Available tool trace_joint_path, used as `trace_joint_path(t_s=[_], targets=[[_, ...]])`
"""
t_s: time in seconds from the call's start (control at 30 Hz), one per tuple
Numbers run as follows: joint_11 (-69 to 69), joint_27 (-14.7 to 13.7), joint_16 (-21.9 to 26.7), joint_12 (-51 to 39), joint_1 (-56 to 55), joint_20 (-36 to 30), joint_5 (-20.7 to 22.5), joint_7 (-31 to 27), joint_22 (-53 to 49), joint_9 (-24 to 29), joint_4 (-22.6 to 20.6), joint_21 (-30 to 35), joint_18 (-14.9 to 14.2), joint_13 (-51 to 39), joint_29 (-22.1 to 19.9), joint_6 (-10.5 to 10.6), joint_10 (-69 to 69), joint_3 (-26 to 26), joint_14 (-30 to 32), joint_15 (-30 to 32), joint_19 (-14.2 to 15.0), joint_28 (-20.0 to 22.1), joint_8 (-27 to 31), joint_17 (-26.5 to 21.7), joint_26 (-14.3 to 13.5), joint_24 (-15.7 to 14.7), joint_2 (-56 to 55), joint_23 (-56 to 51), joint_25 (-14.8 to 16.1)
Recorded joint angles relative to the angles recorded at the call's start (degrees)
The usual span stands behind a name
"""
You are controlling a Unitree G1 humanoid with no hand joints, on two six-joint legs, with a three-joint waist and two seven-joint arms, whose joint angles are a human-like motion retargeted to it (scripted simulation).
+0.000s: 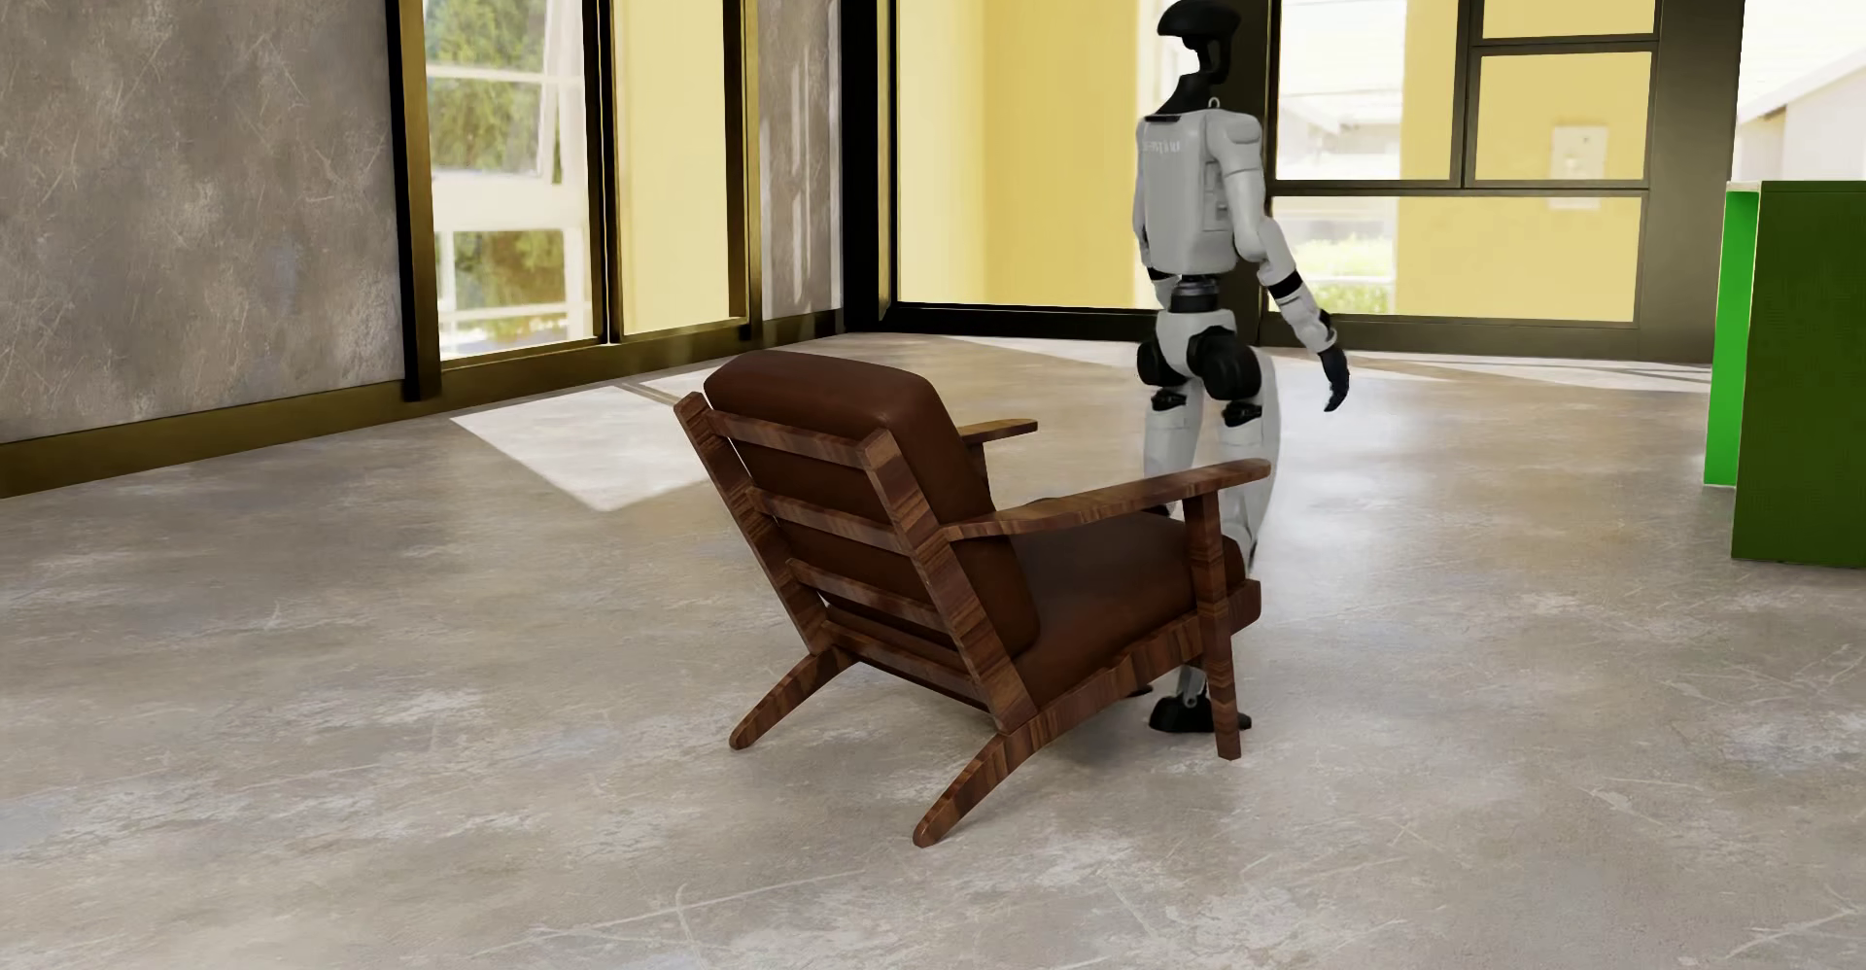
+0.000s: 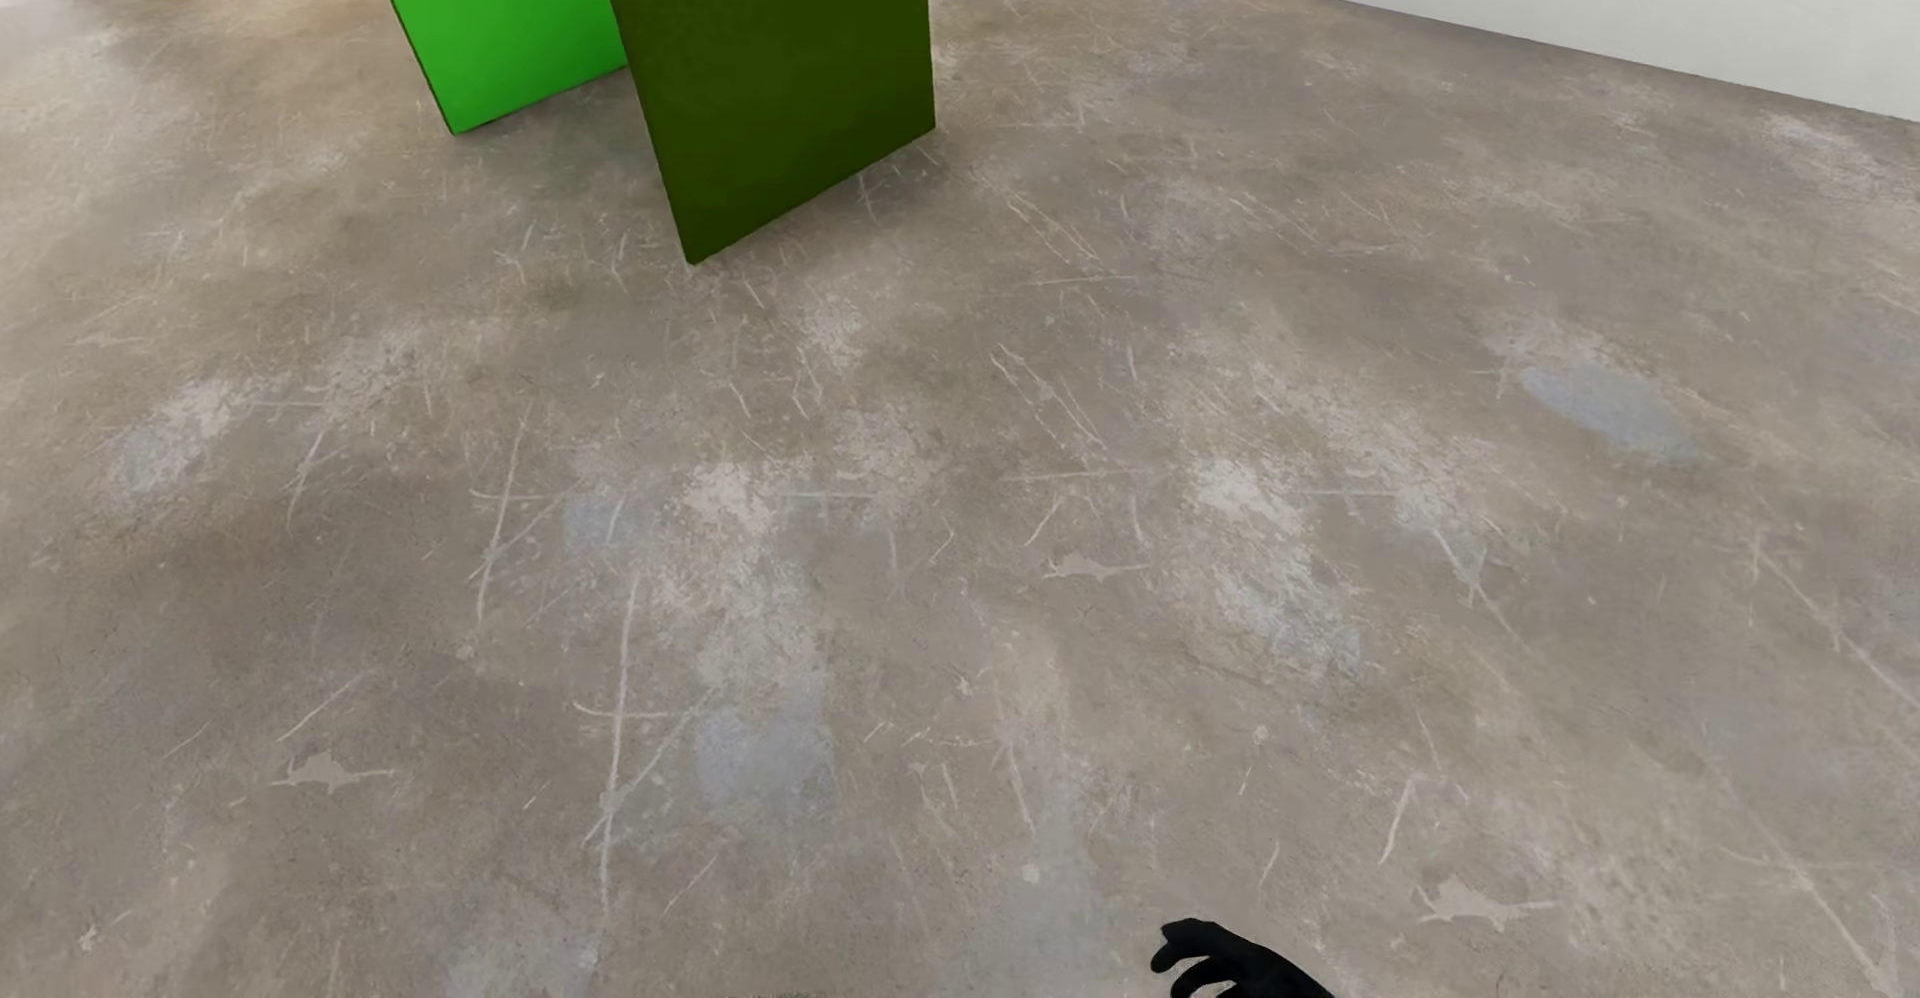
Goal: Get off of the chair
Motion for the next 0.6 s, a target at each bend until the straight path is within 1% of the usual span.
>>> trace_joint_path(t_s=[0.03, 0.1, 0.13, 0.17, 0.23, 0.27, 0.3, 0.33, 0.37, 0.4, 0.43, 0.47, 0.5, 0.53, 0.57, 0.6], targets=[[-0.24, 0.31, 0.17, -0.16, -2.30, -0.19, 0.26, 0.16, 0.09, 0.38, 0.95, -0.29, -0.07, -0.29, -0.23, 0.04, 4.64, 0.10, -1.75, 0.43, 0.20, -0.11, 0.62, -0.27, 0.03, 0.03, -0.54, 0.67, 0.21], [-0.99, 1.15, 0.10, -0.78, -5.45, -0.80, 0.53, -0.84, 0.30, 1.75, 1.48, -1.13, 1.53, -0.68, -1.52, 0.03, 12.41, 0.55, -5.80, 1.62, 0.41, 0.43, 1.53, -1.40, 0.09, 0.23, -0.86, 2.39, 0.10], [-1.46, 1.56, -0.16, -1.25, -6.73, -1.11, 0.32, -2.52, 0.57, 2.30, 0.91, -1.54, 0.78, -0.75, -2.27, -0.18, 15.12, 0.82, -8.08, 2.53, 0.38, 0.77, 2.03, -2.12, -0.01, 0.17, -0.93, 3.75, 0.23], [-1.60, 2.14, -0.60, -1.71, -7.65, -1.33, 0.14, -5.00, 0.53, 2.80, -0.64, -1.83, 0.48, -1.00, -2.34, -0.27, 16.28, 1.18, -9.83, 3.39, 0.31, 0.95, 2.80, -2.95, 0.16, 0.28, -1.34, 5.35, 0.43], [-1.33, 2.95, -1.06, -1.79, -7.67, -1.16, 0.05, -8.71, -0.71, 3.22, -3.98, -1.64, 0.17, -1.37, -3.51, -0.22, 13.93, 1.57, -11.58, 4.86, 0.55, 1.72, 4.09, -4.82, -0.20, 0.53, -2.54, 8.13, 0.84], [-2.07, 2.99, -1.02, -1.41, -7.32, -1.17, 0.51, -10.11, -1.66, 3.08, -5.05, -1.33, -1.08, -1.37, -3.97, 0.05, 11.66, 1.47, -11.39, 5.68, 0.37, 1.76, 5.31, -5.57, -0.66, 0.47, -2.61, 9.14, 0.75], [-2.18, 2.95, -0.71, -1.38, -7.41, -1.48, 1.07, -10.81, -2.52, 2.92, -5.64, -1.50, -1.88, -1.48, -4.32, 0.29, 9.43, 1.18, -8.40, 6.10, 0.41, 1.49, 5.92, -6.12, -0.90, 0.25, -3.22, 9.85, 1.04], [-2.36, 3.15, -0.22, -1.41, -6.82, -1.93, 2.02, -9.45, -3.04, 2.47, -5.53, -2.07, 1.73, -1.46, -5.01, 0.62, 7.89, 0.67, -5.28, 6.54, 0.51, 1.22, 6.46, -6.29, -1.06, 0.11, -4.04, 10.42, 1.67], [-2.01, 3.32, 0.53, -1.83, -7.53, -2.54, 2.68, -8.22, -3.00, 2.43, -4.93, -3.01, 1.80, -1.47, -5.85, 0.25, 7.26, 0.07, -3.45, 6.83, 0.45, 0.77, 7.05, -5.88, -1.37, -0.16, -4.88, 10.84, 2.72], [-0.41, 3.73, 1.08, -2.66, -7.09, -2.96, 2.67, -7.42, -2.50, 2.70, -4.89, -3.90, 1.66, -1.65, -6.85, -0.42, 5.88, -0.33, -2.73, 6.99, 1.08, 0.56, 7.53, -5.21, -1.38, -0.35, -6.60, 11.00, 3.60], [2.45, 3.82, 1.37, -3.25, -6.60, -3.22, 2.36, -6.60, -1.85, 2.99, -5.11, -4.15, 1.53, -1.79, -7.58, -0.95, 4.57, -0.50, -2.27, 6.52, 2.83, 0.85, 6.90, -4.46, -1.42, -0.39, -8.78, 11.30, 4.69], [6.43, 3.79, 1.67, -3.87, -3.28, -2.70, 1.74, -7.03, -1.27, 3.77, -6.31, -3.61, 2.96, -2.14, -7.54, -1.45, -0.97, -0.35, -0.81, 5.20, 5.93, 1.31, 5.75, -3.90, -1.26, -0.27, -11.27, 10.95, 5.10], [9.11, 2.94, 2.01, -4.02, -2.37, -1.72, 0.47, -5.36, -0.83, 4.39, -6.80, -2.95, 2.44, -2.25, -6.72, -1.83, -1.75, -0.50, -0.68, 2.49, 10.10, 1.65, 4.37, -3.60, -1.58, -0.53, -12.67, 10.35, 4.75], [11.74, 2.38, 2.32, -3.81, -1.22, -0.83, -0.58, -4.90, -0.42, 4.90, -7.22, -2.38, 2.64, -2.01, -5.39, -2.21, -2.81, -0.54, -0.72, -0.05, 12.48, 2.55, 3.34, -3.20, -1.27, -0.98, -13.80, 9.30, 3.55], [14.27, 2.04, 2.56, -3.51, -0.59, -0.37, -1.52, -4.48, 0.21, 5.08, -7.38, -2.43, 2.71, -1.00, -4.42, -2.43, -2.94, -0.62, -0.98, -4.45, 11.34, 3.34, 1.44, -2.69, -0.79, -1.53, -14.04, 8.00, 2.28], [16.61, 1.95, 2.75, -3.59, -0.32, -0.23, -2.24, -4.05, 1.10, 5.25, -7.32, -2.80, 2.80, 0.17, -3.49, -2.35, -2.82, -0.54, -1.14, -8.35, 8.44, 3.76, -1.36, -1.94, -0.30, -1.75, -14.24, 6.99, 1.43]])
